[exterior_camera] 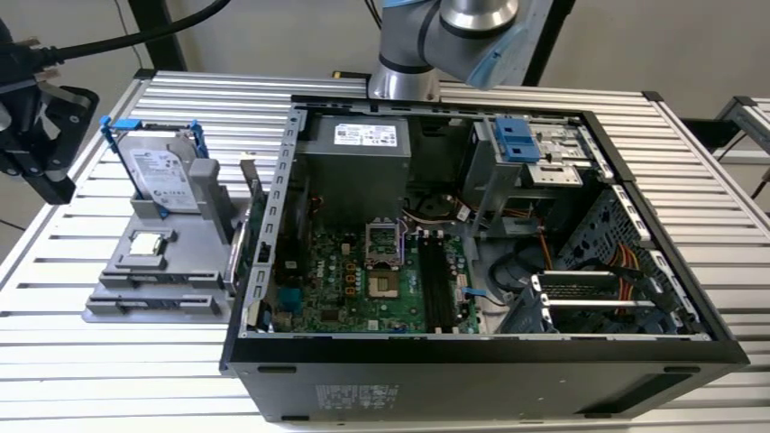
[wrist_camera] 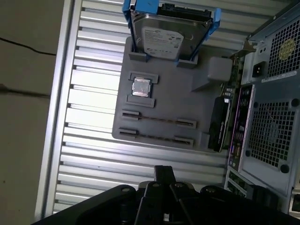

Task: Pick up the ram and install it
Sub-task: 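Pick up the ram and move it above insertion slot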

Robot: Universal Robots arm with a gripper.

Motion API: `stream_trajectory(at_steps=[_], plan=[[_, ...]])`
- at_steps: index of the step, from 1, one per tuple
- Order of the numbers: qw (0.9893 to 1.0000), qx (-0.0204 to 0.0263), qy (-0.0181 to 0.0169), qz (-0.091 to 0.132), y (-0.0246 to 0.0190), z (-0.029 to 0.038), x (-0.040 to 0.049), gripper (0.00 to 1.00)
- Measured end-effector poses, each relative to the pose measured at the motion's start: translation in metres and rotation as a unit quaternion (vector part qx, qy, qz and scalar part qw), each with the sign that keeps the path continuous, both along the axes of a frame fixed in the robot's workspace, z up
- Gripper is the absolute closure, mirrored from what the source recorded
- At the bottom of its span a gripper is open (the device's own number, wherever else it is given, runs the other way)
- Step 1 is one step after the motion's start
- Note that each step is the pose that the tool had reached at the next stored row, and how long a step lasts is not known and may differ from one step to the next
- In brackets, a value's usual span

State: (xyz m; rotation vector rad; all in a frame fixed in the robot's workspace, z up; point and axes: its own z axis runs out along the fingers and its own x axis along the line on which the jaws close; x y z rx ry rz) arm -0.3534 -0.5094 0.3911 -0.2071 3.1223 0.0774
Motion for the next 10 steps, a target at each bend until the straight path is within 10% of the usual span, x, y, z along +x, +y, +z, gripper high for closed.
stream_trajectory(at_steps=[10], plan=[[0.9996,0.0,0.0,0.029,0.0,0.0,0.0,1.0]])
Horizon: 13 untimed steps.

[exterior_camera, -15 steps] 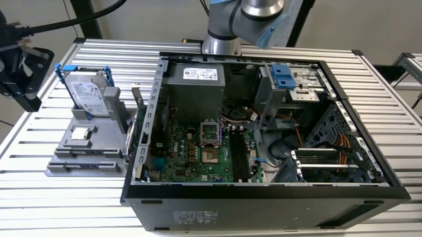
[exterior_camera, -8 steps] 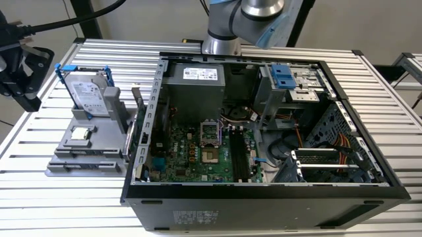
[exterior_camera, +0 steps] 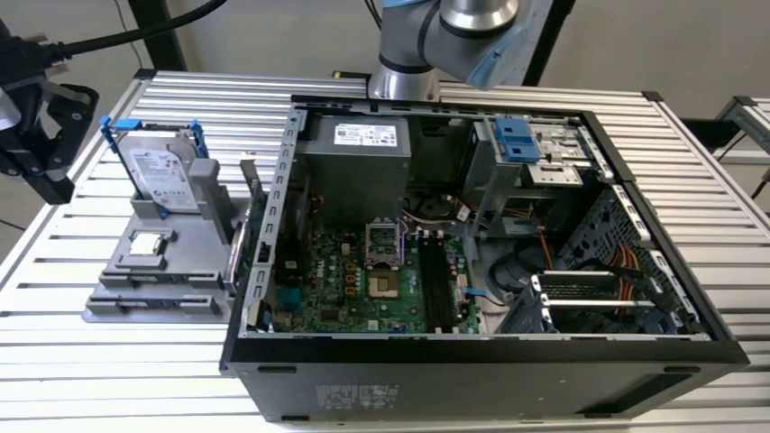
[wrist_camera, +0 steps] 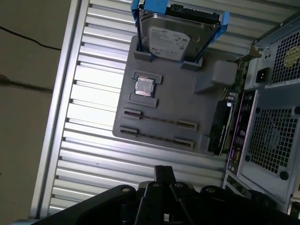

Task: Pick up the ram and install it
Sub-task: 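Pick up the ram and move it above insertion slot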

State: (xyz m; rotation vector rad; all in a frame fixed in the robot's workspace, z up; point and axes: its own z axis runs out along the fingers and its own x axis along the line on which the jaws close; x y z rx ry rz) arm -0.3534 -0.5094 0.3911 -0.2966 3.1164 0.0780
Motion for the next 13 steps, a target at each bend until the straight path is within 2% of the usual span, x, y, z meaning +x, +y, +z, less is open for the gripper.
stream_trajectory(at_steps=[13], plan=[[0.9991,0.0,0.0,0.041,0.0,0.0,0.0,1.0]])
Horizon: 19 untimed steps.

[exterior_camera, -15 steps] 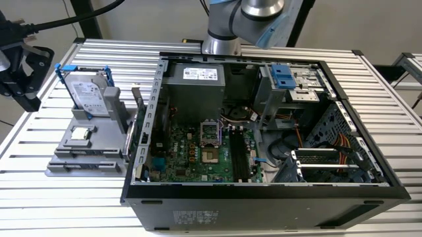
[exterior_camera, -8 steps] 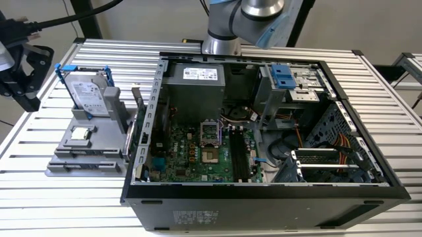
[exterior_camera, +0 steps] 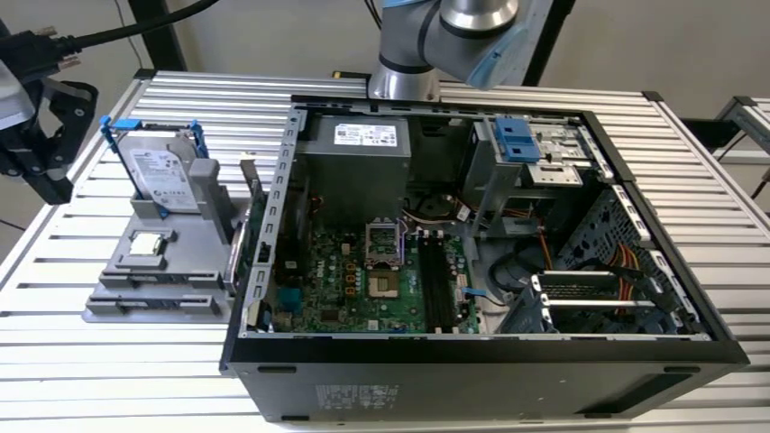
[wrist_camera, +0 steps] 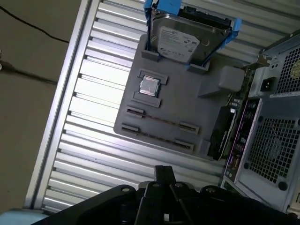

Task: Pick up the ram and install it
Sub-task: 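Pick up the ram and move it above insertion slot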

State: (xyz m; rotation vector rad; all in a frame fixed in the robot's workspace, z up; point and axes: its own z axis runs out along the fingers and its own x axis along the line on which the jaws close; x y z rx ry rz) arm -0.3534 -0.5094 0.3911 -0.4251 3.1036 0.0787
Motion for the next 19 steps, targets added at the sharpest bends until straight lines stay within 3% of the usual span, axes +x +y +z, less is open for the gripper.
stream_trajectory(at_steps=[9,19], plan=[[0.9996,0.0,0.0,0.027,0.0,0.0,0.0,1.0],[0.9984,0.0,0.0,0.057,0.0,0.0,0.0,1.0]])
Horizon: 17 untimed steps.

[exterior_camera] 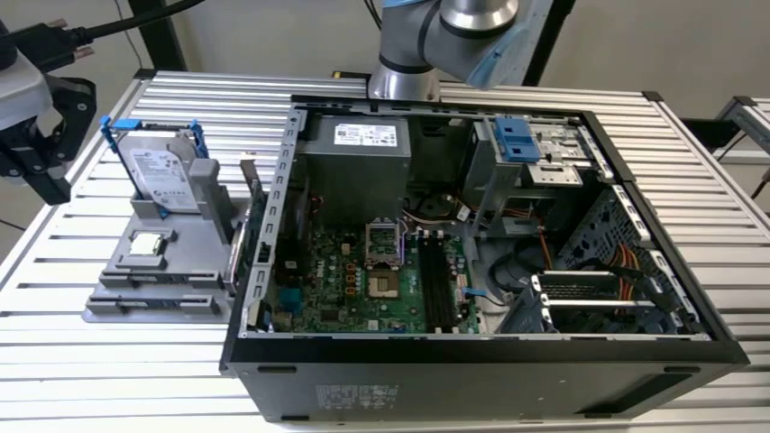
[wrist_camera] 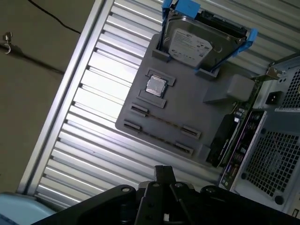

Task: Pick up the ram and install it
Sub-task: 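Pick up the ram and move it above insertion slot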

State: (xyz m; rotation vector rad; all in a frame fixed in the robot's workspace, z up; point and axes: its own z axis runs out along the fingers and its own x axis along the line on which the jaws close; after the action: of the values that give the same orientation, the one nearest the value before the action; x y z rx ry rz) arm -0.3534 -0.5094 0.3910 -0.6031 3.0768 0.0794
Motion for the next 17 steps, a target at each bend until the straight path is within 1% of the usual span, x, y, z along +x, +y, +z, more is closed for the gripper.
stream_trajectory(at_steps=[8,17], plan=[[0.9997,0.0,0.0,0.024,0.0,0.0,0.0,1.0],[0.9988,0.0,0.0,0.05,0.0,0.0,0.0,1.0]])
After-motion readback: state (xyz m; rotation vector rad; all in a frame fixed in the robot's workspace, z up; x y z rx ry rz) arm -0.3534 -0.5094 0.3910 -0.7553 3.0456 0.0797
